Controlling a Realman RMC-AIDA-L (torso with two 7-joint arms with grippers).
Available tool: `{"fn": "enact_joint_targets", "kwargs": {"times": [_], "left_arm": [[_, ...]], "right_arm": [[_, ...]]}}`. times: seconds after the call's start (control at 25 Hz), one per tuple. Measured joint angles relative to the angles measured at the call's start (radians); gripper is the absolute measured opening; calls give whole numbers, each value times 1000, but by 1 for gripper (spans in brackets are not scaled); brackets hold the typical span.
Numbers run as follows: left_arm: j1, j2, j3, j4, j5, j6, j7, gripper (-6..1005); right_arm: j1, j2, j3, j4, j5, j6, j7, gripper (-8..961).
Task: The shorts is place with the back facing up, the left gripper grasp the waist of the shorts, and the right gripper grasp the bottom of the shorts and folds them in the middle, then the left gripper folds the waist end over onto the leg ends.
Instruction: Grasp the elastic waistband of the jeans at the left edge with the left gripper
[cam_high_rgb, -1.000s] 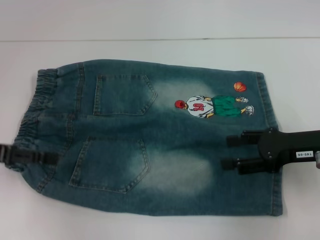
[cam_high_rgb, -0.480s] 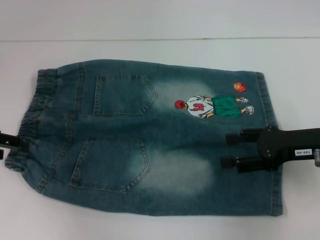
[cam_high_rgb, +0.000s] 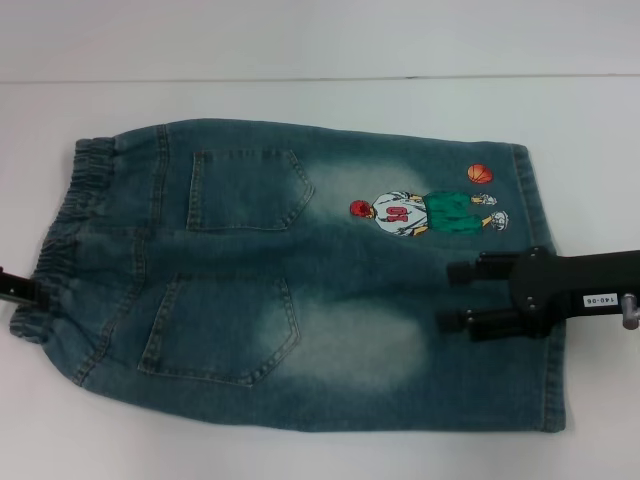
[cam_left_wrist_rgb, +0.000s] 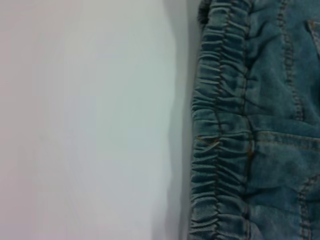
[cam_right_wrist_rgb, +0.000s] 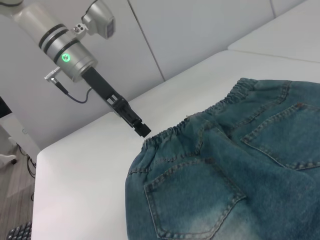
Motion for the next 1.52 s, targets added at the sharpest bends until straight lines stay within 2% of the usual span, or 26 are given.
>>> {"fn": "enact_joint_targets", "kwargs": {"times": [0.6,1.52], "left_arm": [[-17,0,41,-46,5,-52,-9,796],[-24,-3,68,-72,6,-47,-10,796]], "right_arm": [[17,6,-11,-2,-2,11,-2,854],[27,6,-17,1,-1,20,-1,855]]}}
